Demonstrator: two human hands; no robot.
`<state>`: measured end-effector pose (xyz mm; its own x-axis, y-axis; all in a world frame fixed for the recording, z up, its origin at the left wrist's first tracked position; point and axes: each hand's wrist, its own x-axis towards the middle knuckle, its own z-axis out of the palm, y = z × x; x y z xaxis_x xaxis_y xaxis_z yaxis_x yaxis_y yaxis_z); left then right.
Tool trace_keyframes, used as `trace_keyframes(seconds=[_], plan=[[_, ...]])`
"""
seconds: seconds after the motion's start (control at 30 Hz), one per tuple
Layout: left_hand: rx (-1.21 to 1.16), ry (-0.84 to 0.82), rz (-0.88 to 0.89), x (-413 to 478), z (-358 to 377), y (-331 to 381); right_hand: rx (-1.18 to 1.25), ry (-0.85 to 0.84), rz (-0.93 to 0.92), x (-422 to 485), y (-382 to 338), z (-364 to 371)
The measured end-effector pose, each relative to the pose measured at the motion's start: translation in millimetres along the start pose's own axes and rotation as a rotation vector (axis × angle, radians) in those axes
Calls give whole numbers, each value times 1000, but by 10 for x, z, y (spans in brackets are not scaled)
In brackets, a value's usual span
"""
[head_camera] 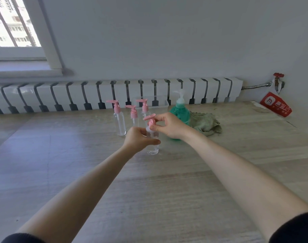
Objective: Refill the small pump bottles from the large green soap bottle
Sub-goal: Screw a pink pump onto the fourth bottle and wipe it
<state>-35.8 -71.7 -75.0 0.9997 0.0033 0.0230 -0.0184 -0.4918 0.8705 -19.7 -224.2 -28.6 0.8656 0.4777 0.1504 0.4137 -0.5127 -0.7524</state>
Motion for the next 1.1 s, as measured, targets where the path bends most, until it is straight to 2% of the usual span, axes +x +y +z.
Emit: trace_keyframes(seconds=[0.13,0.33,0.43,0.63,0.67,0.7,0.77,0.83,0.87,0.93,1.03,1.1], plan=[[1,65,22,-9,36,-9,-103,200,-37,15,11,115],[-32,166,33,-26,81,-64,-308,370,-26,59,10,262],[-46,222,64,-27,117,-68,-332,481,1,70,9,343],[-33,242,90,-41,187,-56,-225,337,-11,45,1,254],[-33,235,72,-46,189,-46,-202,358,-36,9,-13,189],[-27,226,53,-57,185,-33,-168,440,-63,-27,-22,116],[6,185,25,-72,175,-30,-119,741,-82,-117,-14,-53],[14,102,7,-98,166,-6,-104,989,51,-191,119,-232],[-22,48,2,-117,151,0,-126,1043,161,-218,196,-304],[-127,-74,2,-154,113,49,-250,979,398,-266,395,-419],[-216,-136,-1,-163,51,91,-536,501,675,-297,660,-452],[-214,-132,-3,-148,26,91,-624,233,762,-340,719,-439]])
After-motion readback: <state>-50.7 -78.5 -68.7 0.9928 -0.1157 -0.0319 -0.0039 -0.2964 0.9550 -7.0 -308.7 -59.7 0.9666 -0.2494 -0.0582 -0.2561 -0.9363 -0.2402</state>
